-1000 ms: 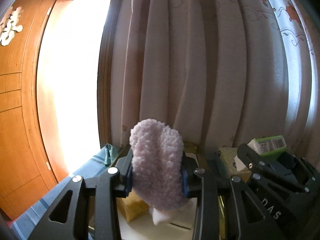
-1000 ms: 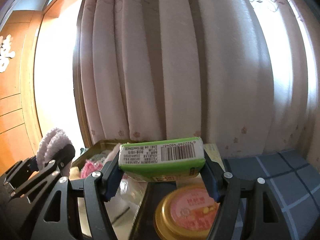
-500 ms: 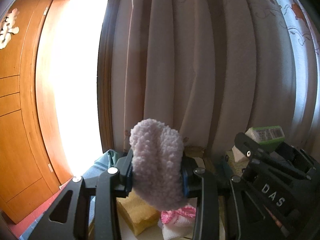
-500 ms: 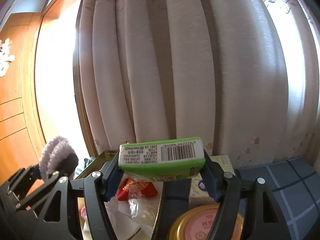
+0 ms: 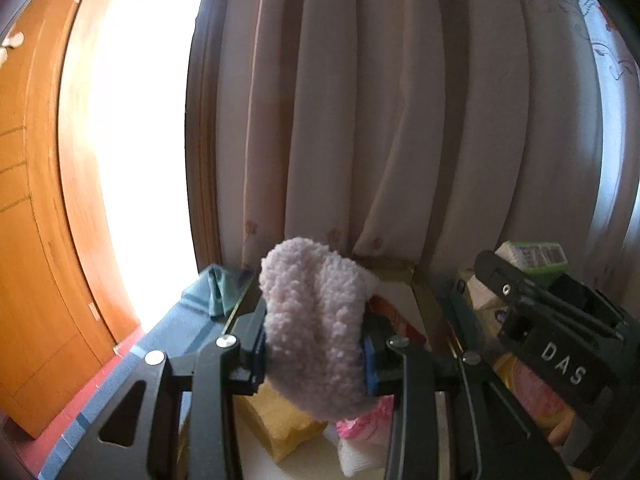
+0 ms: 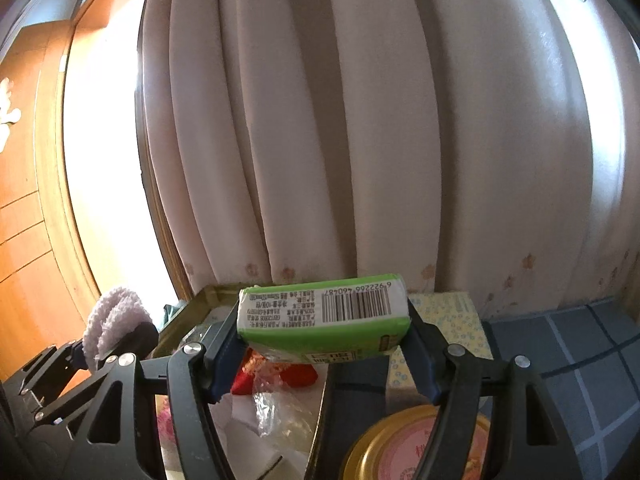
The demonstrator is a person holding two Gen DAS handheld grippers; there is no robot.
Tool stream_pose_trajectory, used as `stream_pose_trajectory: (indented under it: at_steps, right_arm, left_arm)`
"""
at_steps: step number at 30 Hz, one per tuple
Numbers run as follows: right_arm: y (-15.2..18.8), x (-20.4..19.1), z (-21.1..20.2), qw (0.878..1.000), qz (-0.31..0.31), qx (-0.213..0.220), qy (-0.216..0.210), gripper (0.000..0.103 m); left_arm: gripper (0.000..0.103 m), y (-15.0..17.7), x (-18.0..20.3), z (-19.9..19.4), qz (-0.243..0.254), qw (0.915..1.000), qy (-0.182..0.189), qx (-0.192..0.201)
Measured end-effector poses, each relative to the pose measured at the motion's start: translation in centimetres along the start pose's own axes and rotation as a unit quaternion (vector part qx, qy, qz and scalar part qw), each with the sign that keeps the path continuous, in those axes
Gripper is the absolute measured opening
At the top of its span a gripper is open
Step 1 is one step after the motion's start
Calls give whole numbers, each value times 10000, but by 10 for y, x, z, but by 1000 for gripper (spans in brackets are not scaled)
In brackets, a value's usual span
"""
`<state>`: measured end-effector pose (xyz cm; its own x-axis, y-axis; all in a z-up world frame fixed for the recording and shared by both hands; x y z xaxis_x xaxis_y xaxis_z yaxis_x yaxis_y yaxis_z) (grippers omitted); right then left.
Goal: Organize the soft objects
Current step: 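Lift and carry the pink puff and green tissue pack over the gold tray, then open both tools to drop the pink puff and tissue pack into the tray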
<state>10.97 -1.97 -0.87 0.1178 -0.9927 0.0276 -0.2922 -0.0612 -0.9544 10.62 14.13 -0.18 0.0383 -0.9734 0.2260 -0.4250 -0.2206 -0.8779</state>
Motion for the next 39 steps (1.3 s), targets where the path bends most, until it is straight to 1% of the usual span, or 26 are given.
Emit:
stream_pose_trajectory:
  at_steps: [2, 6, 9, 13, 15, 17, 21, 22, 25, 29, 33, 35, 37, 38, 39]
  right_arm:
    - [-1, 2, 8, 9999, 25, -121, -32, 71]
    - [-11, 9, 25, 9990, 159, -393, -129, 71]
    - [-20, 7, 48, 9970, 173, -714, -247, 71]
    - [-23, -4, 78, 9922, 87, -1191, -353, 71]
    - [-23, -5, 90, 9892, 153, -1409, -380, 72]
    - [-22, -5, 104, 9853, 205, -1642, -422, 72]
    - [-17, -9, 127, 9776, 172, -2053, -436, 72]
    - [-16, -10, 132, 9759, 170, -2130, -439, 72]
    - [-9, -13, 147, 9686, 150, -2440, -455, 72]
    - [-11, -21, 156, 9671, -112, -2518, -335, 72]
    - [-11, -32, 164, 9637, -334, -2627, -343, 72]
    - [-7, -39, 172, 9609, -328, -2724, -379, 72]
    - [-2, -37, 183, 9583, -275, -2816, -396, 72]
    - [2, -37, 188, 9556, -274, -2904, -414, 72]
    - [4, -38, 190, 9534, -258, -2973, -445, 72]
  left_arm:
    - [35, -6, -2, 6, -25, 10000, 24, -60]
    - [35, -23, -6, 17, 15, 9998, -49, -193]
    - [35, -34, -1, 36, 69, 9989, -16, -458]
    - [34, -41, 6, 59, 119, 9961, -43, -877]
    - [34, -42, 6, 73, 5, 9930, 32, -1177]
    - [34, -43, 3, 84, -103, 9907, 59, -1356]
    - [34, -46, 3, 102, -36, 9875, -169, -1566]
    - [34, -38, 6, 96, -40, 9869, -186, -1600]
    - [34, -30, 7, 103, -10, 9846, -217, -1736]
    - [34, -21, 8, 113, 94, 9815, -275, -1891]
    - [34, -12, 3, 123, -31, 9775, -327, -2085]
    - [34, -9, -2, 130, -112, 9758, -307, -2160]
    - [35, -6, -4, 131, -88, 9742, -341, -2229]
    - [38, -6, -4, 131, -86, 9733, -344, -2267]
    - [43, -4, -5, 134, -91, 9723, -346, -2309]
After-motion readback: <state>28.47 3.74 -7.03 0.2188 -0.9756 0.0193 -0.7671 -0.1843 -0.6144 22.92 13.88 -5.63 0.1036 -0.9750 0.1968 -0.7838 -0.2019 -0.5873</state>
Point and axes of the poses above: each gripper's, at about its wrist camera, not at the fingertips, and z roughly the way its jaws point, x to its right, y to its underside, the point moved 5 cm from there along z, roughly the way its jaws point, and after that the axes turned 6 degrees about -z, right-handed, at the moved point
